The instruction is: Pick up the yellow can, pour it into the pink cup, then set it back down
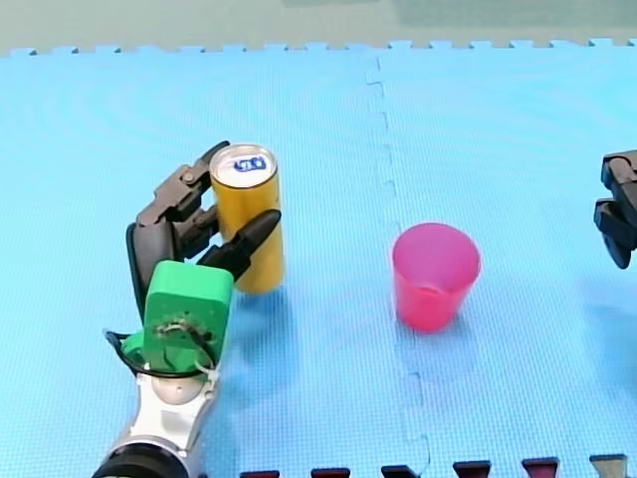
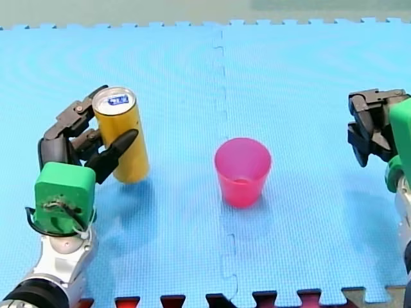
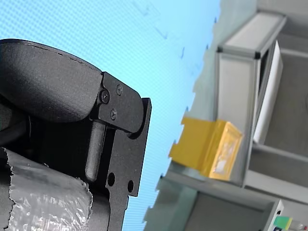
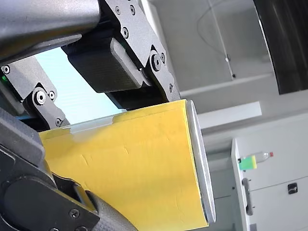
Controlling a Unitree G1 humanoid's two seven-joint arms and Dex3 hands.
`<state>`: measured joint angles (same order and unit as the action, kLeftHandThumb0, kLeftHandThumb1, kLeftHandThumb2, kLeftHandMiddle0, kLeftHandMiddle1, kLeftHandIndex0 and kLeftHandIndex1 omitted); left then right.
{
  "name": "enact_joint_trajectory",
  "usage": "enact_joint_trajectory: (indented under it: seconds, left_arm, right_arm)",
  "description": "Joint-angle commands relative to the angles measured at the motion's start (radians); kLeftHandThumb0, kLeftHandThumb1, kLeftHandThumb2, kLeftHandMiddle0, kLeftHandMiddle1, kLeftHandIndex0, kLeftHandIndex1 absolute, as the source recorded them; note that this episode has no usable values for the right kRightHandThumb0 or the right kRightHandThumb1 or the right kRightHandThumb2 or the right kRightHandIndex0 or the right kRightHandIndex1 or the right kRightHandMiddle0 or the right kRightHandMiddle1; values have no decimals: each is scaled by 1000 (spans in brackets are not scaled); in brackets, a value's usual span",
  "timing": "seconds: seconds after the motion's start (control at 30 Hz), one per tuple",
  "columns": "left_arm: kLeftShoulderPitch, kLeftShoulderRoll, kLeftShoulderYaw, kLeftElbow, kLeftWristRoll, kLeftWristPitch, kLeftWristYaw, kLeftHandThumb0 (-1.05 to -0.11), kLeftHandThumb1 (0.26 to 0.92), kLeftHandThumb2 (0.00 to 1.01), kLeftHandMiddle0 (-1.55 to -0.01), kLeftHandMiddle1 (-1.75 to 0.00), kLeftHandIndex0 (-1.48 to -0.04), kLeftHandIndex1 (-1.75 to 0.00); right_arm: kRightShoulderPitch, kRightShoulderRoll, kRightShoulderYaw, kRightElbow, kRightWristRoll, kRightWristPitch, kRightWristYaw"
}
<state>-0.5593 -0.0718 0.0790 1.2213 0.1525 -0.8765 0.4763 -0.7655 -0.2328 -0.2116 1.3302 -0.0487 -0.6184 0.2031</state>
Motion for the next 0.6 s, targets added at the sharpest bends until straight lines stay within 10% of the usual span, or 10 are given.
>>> enact_joint_trajectory:
  seconds: [0.0, 0.57]
  left_arm:
    - [2, -7, 1, -3, -3, -17, 1, -344, 843, 0, -1233, -2, -1136, 0]
    - [13, -35, 12, 13, -12, -39, -6, -342, 840, 0, -1242, -4, -1138, -1]
  right_arm:
    - [1, -8, -4, 2, 1, -6, 1]
    - [3, -15, -15, 4, 3, -15, 8]
